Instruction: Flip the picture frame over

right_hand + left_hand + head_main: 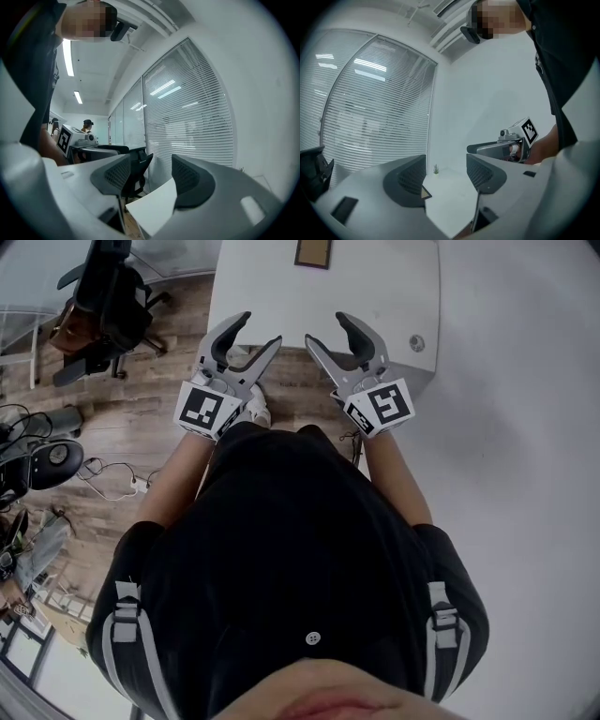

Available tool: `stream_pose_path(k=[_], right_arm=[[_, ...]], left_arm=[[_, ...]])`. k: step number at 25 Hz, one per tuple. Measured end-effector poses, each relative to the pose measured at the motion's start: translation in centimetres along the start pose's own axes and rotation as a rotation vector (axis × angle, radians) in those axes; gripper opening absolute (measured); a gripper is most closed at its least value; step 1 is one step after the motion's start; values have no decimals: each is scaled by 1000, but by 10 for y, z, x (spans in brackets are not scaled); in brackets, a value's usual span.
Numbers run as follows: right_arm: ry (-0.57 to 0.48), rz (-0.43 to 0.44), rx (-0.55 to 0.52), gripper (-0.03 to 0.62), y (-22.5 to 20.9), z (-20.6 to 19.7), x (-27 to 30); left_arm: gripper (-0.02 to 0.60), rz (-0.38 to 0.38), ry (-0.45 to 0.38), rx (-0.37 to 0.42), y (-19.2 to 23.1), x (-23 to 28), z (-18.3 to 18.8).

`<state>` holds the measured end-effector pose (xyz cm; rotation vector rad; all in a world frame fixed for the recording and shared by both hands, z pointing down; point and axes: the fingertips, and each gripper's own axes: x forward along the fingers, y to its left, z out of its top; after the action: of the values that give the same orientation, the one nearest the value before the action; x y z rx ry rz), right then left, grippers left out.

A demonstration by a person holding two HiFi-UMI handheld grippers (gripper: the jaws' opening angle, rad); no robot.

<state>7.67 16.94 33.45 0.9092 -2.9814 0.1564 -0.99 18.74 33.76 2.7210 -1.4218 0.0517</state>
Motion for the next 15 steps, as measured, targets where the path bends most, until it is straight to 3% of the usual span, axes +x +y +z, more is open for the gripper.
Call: stream_pose_path(k=[7,15], right_arm=[[-10,-44,-7,357,-12,-2,8],[13,-90,-12,376,-15,0,45]], left_arm=[[347,-13,-9,14,15,10,-3],[362,-44,7,-4,58,10,-3]])
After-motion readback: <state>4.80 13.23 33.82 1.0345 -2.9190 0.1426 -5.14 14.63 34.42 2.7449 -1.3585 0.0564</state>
